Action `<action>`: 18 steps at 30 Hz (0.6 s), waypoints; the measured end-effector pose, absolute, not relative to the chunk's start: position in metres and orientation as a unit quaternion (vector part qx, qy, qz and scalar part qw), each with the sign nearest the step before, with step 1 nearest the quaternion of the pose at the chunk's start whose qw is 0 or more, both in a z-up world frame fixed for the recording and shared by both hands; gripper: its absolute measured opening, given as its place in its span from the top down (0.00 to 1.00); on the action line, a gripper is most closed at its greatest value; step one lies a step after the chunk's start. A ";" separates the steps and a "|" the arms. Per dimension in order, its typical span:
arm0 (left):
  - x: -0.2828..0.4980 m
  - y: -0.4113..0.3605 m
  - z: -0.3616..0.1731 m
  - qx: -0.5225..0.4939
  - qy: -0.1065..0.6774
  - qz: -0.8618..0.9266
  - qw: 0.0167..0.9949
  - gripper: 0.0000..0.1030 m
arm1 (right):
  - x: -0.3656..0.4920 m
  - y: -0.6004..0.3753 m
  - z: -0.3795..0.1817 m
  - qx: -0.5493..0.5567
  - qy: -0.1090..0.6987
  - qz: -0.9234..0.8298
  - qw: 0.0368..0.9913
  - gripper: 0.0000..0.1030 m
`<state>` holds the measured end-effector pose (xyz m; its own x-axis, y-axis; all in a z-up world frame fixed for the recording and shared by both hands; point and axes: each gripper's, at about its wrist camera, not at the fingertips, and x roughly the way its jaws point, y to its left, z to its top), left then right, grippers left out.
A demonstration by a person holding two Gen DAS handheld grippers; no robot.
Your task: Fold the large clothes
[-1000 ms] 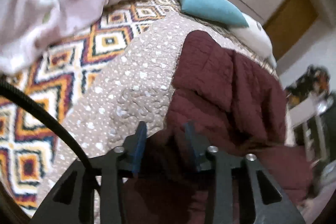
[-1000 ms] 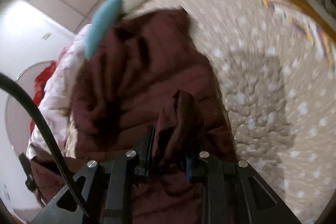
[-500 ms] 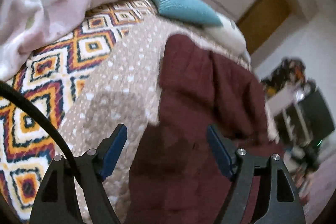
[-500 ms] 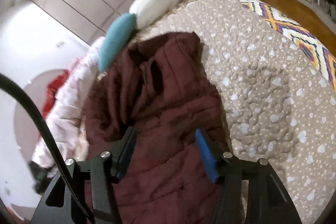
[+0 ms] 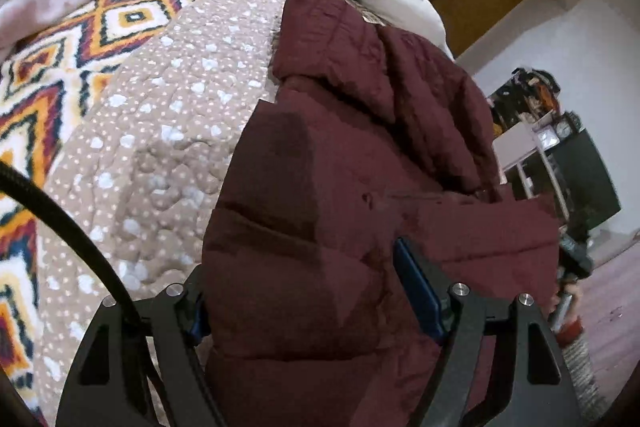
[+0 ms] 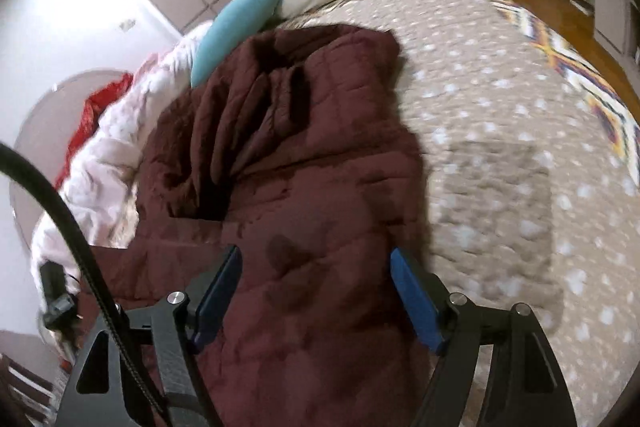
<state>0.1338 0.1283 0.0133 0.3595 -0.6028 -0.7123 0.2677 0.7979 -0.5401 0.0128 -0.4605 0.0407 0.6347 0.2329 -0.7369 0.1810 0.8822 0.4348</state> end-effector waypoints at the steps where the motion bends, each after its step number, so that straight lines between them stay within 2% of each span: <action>1: 0.132 0.128 0.015 -0.168 0.496 -0.269 0.808 0.49 | 0.016 -0.455 0.039 0.228 0.432 0.012 0.872 0.23; 2: 0.131 0.127 0.017 -0.165 0.497 -0.266 0.809 0.68 | 0.018 -0.449 0.039 0.214 0.436 0.008 0.874 0.34; 3: 0.128 0.126 0.019 -0.158 0.498 -0.262 0.811 0.75 | 0.018 -0.444 0.040 0.198 0.438 0.003 0.877 0.52; 6: 0.113 0.120 0.033 -0.123 0.481 -0.243 0.833 0.81 | 0.009 -0.440 0.046 0.194 0.433 0.003 0.880 0.76; 11: 0.080 0.128 0.087 -0.119 0.421 -0.221 0.871 0.83 | -0.027 -0.422 0.091 0.129 0.403 -0.023 0.906 0.83; 15: 0.074 0.139 0.144 -0.141 0.379 -0.214 0.889 0.83 | -0.053 -0.422 0.146 0.124 0.346 -0.031 0.929 0.84; 18: 0.092 0.125 0.188 -0.116 0.354 -0.195 0.907 0.83 | -0.053 -0.432 0.192 0.137 0.305 -0.040 0.942 0.84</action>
<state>0.0917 0.1252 0.1881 0.6735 -0.4355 -0.5973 0.2714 0.8973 -0.3482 -0.0526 -0.4321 0.1918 0.8113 0.0085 -0.5846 0.1586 0.9592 0.2340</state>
